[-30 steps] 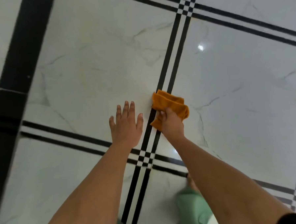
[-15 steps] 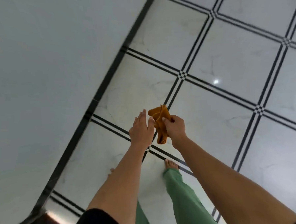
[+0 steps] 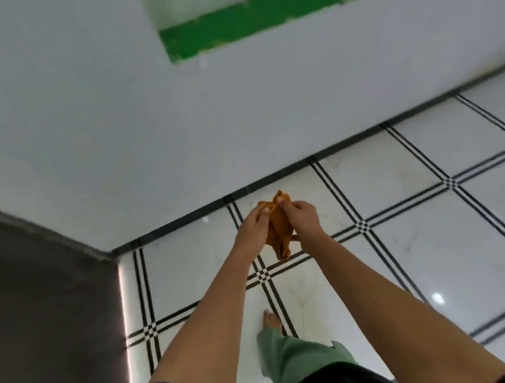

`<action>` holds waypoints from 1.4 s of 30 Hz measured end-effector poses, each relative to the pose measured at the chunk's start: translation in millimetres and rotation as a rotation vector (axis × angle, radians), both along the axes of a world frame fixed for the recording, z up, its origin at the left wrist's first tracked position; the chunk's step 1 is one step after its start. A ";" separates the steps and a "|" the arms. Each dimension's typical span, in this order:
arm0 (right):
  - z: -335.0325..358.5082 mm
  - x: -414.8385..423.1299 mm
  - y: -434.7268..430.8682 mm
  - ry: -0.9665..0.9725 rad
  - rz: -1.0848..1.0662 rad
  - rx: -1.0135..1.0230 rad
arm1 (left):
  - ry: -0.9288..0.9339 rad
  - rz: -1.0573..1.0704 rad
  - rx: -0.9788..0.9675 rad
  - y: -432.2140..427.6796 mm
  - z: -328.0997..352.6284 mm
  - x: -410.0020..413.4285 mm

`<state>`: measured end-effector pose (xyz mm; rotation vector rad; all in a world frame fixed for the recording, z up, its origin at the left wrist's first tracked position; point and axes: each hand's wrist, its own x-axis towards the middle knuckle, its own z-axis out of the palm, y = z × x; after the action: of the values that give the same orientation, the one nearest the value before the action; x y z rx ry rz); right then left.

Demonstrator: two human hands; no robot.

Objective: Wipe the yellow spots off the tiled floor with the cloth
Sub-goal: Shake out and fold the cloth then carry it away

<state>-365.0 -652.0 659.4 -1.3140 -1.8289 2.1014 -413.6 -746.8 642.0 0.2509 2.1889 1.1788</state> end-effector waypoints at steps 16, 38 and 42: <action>89.3 138.6 65.9 0.104 0.583 0.147 | 0.193 0.385 0.178 28.0 91.2 160.6; 159.3 268.2 350.9 0.226 1.088 0.387 | 0.292 0.462 0.121 289.7 139.4 332.5; 166.0 273.6 365.4 0.274 1.054 0.442 | 0.302 0.469 0.102 297.9 151.5 340.7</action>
<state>-91.4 -286.6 825.4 0.1210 -2.9353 1.7869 -72.9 -448.8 793.4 -0.0541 2.5396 1.5946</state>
